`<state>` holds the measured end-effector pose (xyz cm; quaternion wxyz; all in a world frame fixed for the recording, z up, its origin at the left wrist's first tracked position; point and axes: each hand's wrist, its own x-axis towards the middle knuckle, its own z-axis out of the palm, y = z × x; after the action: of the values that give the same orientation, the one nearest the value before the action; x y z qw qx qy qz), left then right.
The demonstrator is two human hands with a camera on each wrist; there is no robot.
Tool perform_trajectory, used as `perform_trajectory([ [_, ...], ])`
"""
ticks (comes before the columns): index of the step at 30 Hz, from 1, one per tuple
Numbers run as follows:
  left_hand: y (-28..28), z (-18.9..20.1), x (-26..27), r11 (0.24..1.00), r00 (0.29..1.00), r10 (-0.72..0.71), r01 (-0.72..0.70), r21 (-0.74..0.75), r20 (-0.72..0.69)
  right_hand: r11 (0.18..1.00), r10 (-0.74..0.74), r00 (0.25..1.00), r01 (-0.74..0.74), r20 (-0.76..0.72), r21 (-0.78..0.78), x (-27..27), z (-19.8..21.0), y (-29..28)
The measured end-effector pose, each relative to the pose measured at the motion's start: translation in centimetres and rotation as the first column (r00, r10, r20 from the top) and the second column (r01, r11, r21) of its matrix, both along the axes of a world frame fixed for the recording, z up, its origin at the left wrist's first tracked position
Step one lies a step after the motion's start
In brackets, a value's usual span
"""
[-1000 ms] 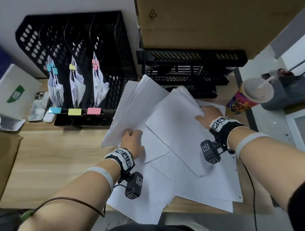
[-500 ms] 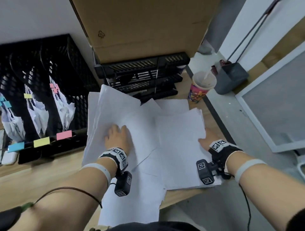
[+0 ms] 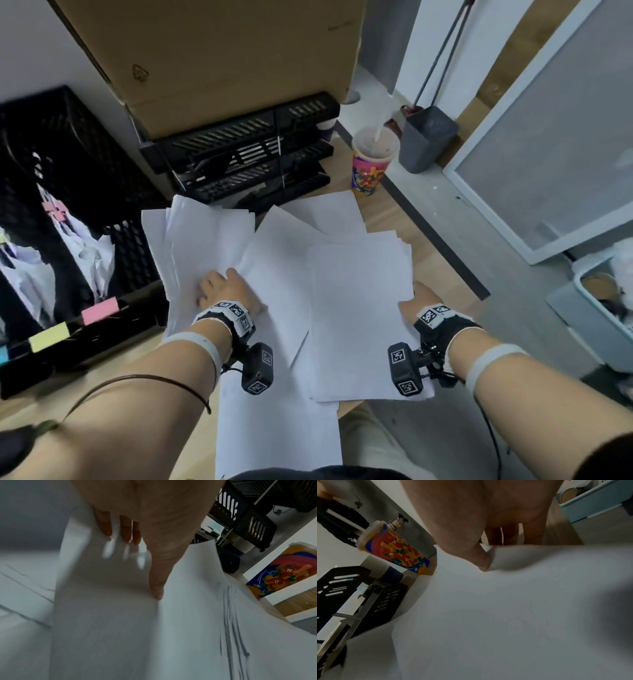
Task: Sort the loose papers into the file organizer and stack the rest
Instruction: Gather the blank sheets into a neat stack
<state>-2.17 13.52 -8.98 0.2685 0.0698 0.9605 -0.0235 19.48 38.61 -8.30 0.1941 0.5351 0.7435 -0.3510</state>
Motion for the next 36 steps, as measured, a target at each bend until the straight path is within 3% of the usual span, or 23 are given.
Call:
perform_trajectory([
  [3, 0.1, -0.2, -0.1, 0.999, 0.999, 0.035, -0.036, 0.035, 0.039, 0.997, -0.072, 0.997, 0.072, -0.002, 0.01, 0.5, 0.2, 0.0],
  [7, -0.8, 0.7, -0.6, 0.959, 0.989, 0.077, -0.108, 0.261, 0.124, 0.995, -0.103, 0.994, 0.102, 0.033, 0.006, 0.9, 0.3, 0.1],
  [11, -1.3, 4.1, -0.7, 0.898, 0.992, 0.124, -0.097, 0.43, -0.034, 0.994, -0.105, 0.993, 0.106, 0.053, -0.029, 0.8, 1.0, 0.1],
  [14, -1.7, 6.3, -1.2, 0.774, 0.966, 0.24, -0.131, 0.62, -0.096, 0.992, -0.104, 0.994, 0.106, 0.041, -0.069, 0.8, 1.8, -0.3],
  [16, -1.8, 7.5, -1.4, 0.69, 0.957, 0.285, -0.163, 0.705, -0.057, 0.99, -0.116, 0.993, 0.115, -0.01, -0.076, 0.7, 2.3, -0.5],
  [18, -1.6, 7.9, -0.9, 0.657, 0.964, 0.264, -0.202, 0.726, 0.029, 0.985, -0.129, 0.991, 0.123, -0.043, -0.12, 0.4, 2.1, -0.6],
  [23, 0.7, 4.5, 3.5, 0.794, 0.982, 0.101, -0.176, 0.582, 0.159, 0.925, -0.28, 0.946, 0.221, -0.164, -0.308, 0.4, -0.3, 0.6],
  [26, 2.2, 1.6, 6.7, 0.844, 0.96, -0.002, -0.149, 0.516, 0.28, 0.822, -0.427, 0.895, 0.326, -0.127, -0.466, 1.4, -1.4, 0.7],
  [28, 3.1, 0.3, 8.3, 0.875, 0.94, -0.083, -0.09, 0.476, 0.331, 0.81, -0.416, 0.901, 0.305, -0.126, -0.5, 1.8, -2.5, 1.0],
  [32, 3.9, -0.4, 9.4, 0.91, 0.933, -0.147, -0.003, 0.414, 0.33, 0.909, -0.281, 0.943, 0.202, -0.179, -0.364, 2.1, -1.1, 0.3],
  [34, 3.6, 0.7, 8.7, 0.903, 0.971, -0.068, -0.039, 0.428, 0.231, 0.977, -0.17, 0.977, 0.15, -0.13, -0.15, 1.9, 0.2, 0.0],
  [36, 2.6, 2.3, 7.3, 0.866, 0.994, 0.074, -0.106, 0.489, 0.085, 0.994, -0.079, 0.989, 0.088, -0.123, 0.07, 1.4, 1.1, 0.3],
])
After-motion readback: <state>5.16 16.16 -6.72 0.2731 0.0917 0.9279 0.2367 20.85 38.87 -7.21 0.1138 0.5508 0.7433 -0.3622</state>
